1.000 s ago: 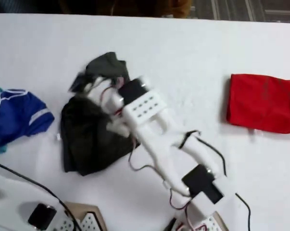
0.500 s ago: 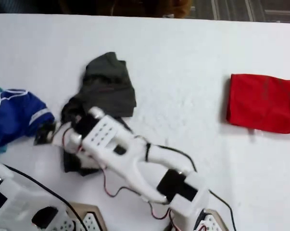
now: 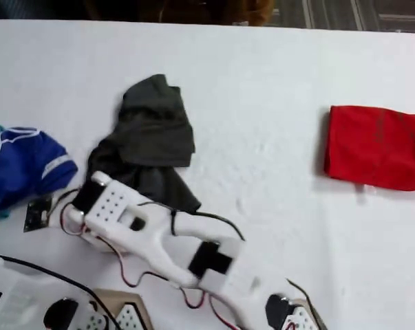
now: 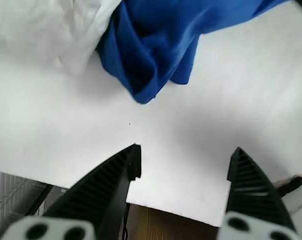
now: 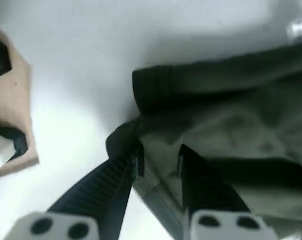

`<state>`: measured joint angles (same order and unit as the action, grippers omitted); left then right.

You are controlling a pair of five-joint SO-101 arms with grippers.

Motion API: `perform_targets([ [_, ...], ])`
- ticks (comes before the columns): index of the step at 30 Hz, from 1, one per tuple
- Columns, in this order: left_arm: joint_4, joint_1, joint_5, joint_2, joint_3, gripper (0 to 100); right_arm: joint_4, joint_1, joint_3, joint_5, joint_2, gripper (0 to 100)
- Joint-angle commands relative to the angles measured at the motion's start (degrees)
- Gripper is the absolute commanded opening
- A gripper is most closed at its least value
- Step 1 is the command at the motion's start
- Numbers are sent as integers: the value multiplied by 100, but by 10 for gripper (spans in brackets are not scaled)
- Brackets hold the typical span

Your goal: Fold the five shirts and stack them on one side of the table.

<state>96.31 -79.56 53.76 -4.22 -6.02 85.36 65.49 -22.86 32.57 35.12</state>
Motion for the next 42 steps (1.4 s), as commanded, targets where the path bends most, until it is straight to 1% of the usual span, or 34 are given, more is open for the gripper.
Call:
perform_targets([
  [1, -53, -149, 26, 281, -22, 293, 558, 40, -1046, -53, 558, 118],
  [3, -53, -167, 26, 281, -22, 293, 1007, 22, -1644, -62, 980, 112],
  [4, -53, -167, 26, 281, -22, 293, 1253, 22, -1996, -62, 1191, 93],
  [6, -53, -158, 26, 281, -22, 293, 1622, 13, -2629, -62, 1552, 21],
  [11, -53, -167, 26, 281, -31, 293, 1622, -84, -3182, -79, 1780, 17],
  [13, -53, -167, 26, 281, -31, 293, 1622, -180, -3288, -237, 1763, 19],
  [18, -53, -167, 26, 281, -31, 293, 1622, -593, -3508, -387, 1068, 19],
  [21, -53, -158, 26, 281, -31, 293, 1622, -866, -3473, -387, 321, 19],
  [25, -26, -132, 26, 281, -31, 293, 1622, -1464, -3473, -387, -655, 19],
  [32, -9, 62, 0, 308, 4, 293, 1622, -2967, -3464, -387, -2105, 19],
  [34, -9, 149, -9, 308, 13, 293, 1622, -3301, -3305, -387, -2378, 19],
  [38, 62, 308, -18, 299, 22, 293, 1622, -3371, -2295, -369, -2695, 19],
  [42, 334, 404, -18, 308, 4, 293, 1604, -2993, -993, -387, -2949, 21],
])
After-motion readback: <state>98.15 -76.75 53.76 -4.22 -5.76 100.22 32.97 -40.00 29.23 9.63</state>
